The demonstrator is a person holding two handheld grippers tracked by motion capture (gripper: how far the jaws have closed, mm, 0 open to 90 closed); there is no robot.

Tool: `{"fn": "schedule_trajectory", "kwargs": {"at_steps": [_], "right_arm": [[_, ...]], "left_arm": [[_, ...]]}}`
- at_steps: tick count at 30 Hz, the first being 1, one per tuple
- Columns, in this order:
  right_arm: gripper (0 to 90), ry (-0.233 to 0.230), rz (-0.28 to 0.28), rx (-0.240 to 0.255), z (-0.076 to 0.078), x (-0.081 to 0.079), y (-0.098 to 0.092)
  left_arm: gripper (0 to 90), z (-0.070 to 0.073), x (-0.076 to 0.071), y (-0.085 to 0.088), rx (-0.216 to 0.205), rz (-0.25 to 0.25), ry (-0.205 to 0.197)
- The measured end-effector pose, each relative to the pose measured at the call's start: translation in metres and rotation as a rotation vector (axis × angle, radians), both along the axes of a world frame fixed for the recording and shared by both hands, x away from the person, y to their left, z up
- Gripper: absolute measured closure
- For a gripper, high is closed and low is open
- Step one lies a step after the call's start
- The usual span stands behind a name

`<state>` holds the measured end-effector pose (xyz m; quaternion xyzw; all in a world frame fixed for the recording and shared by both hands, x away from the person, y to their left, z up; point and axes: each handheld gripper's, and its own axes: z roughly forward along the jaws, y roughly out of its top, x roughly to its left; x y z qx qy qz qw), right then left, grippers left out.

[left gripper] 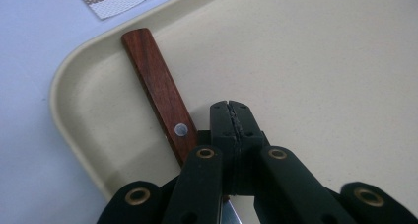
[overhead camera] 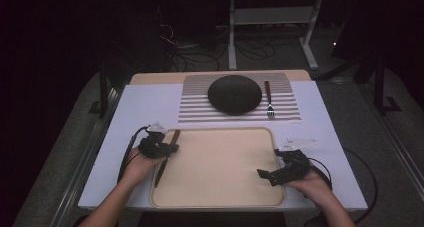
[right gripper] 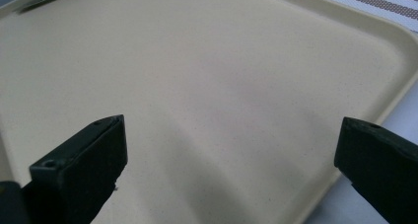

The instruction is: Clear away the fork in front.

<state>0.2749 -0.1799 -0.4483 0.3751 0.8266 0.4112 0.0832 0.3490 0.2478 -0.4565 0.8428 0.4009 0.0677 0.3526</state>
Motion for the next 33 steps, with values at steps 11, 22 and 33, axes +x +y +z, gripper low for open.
{"fn": "schedule_trajectory", "kwargs": {"at_steps": [11, 22, 33], "right_arm": [[0.0, -0.001, 0.004, -0.002, 0.000, 0.000, 0.000], [0.0, -0.001, 0.004, -0.003, 0.000, 0.001, 0.001], [0.0, -0.003, 0.005, -0.005, 0.000, 0.000, 0.001]], "left_arm": [[90.0, 0.001, 0.002, 0.011, 0.011, 0.027, -0.008], [88.6, 0.003, 0.003, 0.015, 0.014, 0.032, -0.026], [51.1, 0.015, -0.007, 0.026, -0.067, -0.065, -0.111]]}}
